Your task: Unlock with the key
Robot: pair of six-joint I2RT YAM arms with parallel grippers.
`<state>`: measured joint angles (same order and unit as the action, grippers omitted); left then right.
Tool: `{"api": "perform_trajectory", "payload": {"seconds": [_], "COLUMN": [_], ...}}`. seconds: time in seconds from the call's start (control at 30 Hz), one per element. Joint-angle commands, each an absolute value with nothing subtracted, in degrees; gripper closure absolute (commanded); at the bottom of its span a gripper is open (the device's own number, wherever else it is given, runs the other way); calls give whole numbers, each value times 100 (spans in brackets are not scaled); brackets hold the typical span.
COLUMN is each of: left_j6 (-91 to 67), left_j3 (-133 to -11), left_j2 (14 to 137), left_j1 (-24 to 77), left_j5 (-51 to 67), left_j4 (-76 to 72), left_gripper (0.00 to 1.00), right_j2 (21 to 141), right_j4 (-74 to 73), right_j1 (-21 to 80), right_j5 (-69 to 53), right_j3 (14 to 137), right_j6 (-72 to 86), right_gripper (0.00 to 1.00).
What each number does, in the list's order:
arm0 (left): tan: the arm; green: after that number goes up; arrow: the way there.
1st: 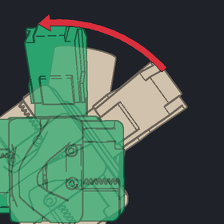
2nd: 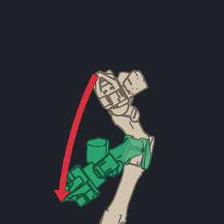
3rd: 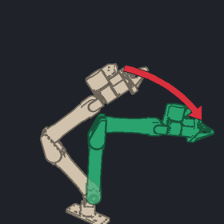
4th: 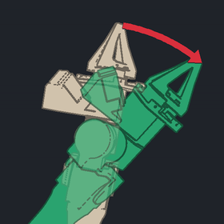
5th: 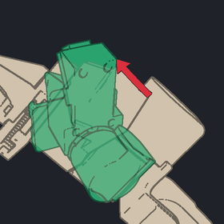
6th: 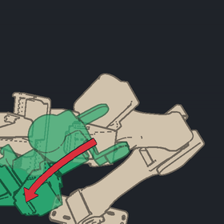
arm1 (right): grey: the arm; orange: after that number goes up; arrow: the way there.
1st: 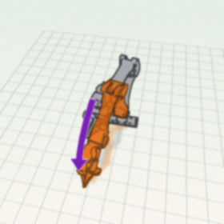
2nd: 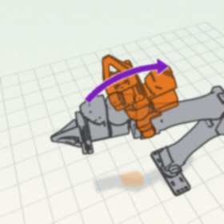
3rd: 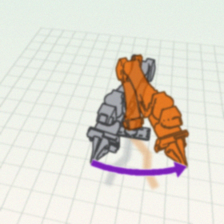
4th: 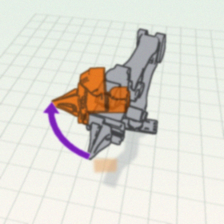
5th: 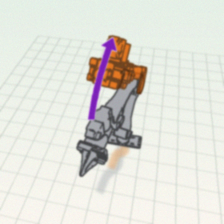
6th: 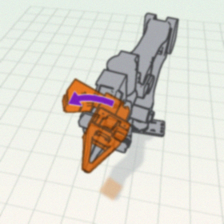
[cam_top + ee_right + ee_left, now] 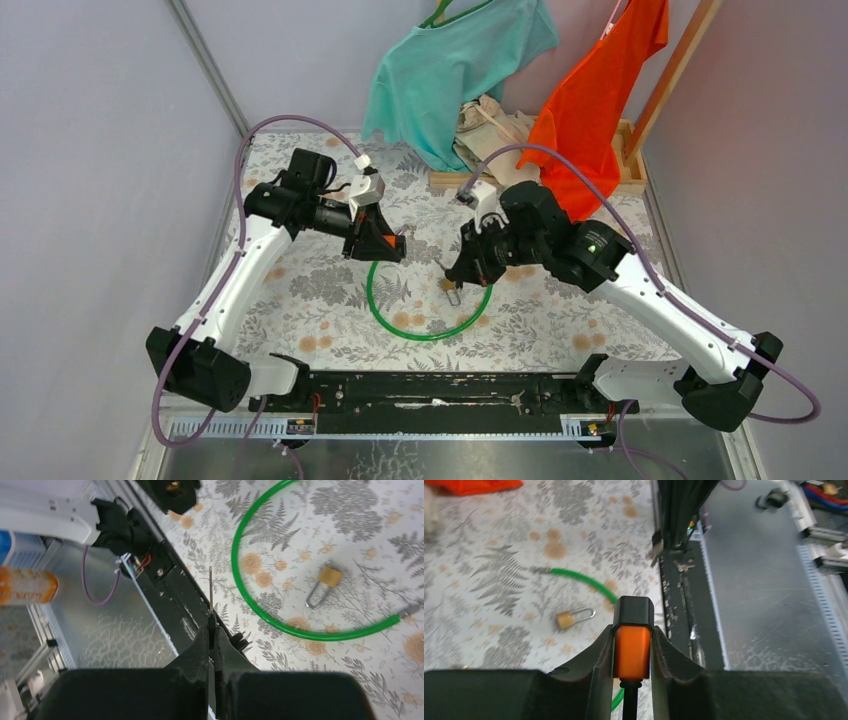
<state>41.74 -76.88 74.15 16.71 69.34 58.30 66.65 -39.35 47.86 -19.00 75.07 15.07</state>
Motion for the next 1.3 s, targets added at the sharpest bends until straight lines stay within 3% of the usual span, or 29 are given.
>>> {"api": "perform_trajectory", "payload": {"seconds": [0.0, 0.13, 0.43, 0.7, 1.27], "left_j6": [4045, 4192, 6494, 6416, 6398], "left_j3": [-7858, -8024, -8395, -8480, -8423], "left_j2": [7602, 7610, 7585, 7520, 7521], "left_j1": [1645, 1648, 2361, 2746, 2884], "left_j5": [8381, 8189, 7974, 7758, 7597], "left_j4": [5865, 6134, 8251, 8306, 8306], "left_gripper": [100, 100, 100, 100, 100], "right_j2": [6871, 6891, 7243, 7211, 7575], "right_j4": [-3922, -4065, -4883, -5289, -5792], "right_j1": [5195, 5278, 5273, 5403, 6233], "right_j5": [-2162, -2036, -2608, -2839, -1887], "right_j3": [7909, 8099, 9103, 9376, 9828], "right_j6": [1065, 1138, 1048, 1011, 932], "right_gripper": [100, 100, 100, 100, 100]}}
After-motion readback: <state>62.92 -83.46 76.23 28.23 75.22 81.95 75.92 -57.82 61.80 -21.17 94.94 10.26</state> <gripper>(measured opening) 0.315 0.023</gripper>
